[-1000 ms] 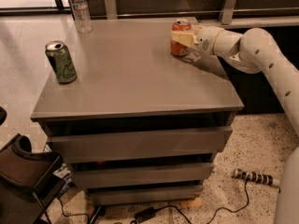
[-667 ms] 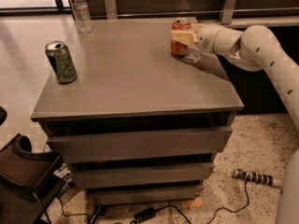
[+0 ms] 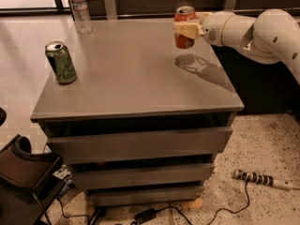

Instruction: Move coke can near green can

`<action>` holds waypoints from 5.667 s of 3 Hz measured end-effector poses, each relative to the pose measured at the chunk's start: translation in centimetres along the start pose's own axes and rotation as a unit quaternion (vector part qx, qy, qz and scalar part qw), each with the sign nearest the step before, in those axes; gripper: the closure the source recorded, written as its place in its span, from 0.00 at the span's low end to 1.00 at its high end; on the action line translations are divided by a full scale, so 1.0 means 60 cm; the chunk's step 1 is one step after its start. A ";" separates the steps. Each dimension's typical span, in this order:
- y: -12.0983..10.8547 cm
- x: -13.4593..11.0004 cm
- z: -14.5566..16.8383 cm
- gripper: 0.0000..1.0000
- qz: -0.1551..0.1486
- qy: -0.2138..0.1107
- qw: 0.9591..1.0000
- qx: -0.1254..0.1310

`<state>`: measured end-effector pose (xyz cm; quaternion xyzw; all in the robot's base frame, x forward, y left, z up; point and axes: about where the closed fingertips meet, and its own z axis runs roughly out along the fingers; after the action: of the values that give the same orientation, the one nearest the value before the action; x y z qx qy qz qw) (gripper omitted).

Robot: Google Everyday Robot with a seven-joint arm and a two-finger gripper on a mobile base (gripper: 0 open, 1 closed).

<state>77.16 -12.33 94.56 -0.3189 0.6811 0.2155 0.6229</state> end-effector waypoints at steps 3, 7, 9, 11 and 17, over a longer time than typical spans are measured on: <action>0.326 -0.053 0.006 1.00 -0.052 -0.031 0.983 -0.176; 0.462 -0.086 0.094 1.00 0.044 -0.050 0.948 -0.312; 0.505 -0.043 0.137 1.00 0.035 -0.061 0.944 -0.323; 0.540 -0.006 0.170 1.00 -0.024 -0.029 0.940 -0.338; 0.570 0.006 0.183 0.00 -0.050 -0.010 0.933 -0.356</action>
Offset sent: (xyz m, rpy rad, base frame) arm -0.1378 0.1282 0.0075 -0.0365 -0.0556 0.3147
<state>60.92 19.30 89.20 -0.5507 0.5366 0.4159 0.4856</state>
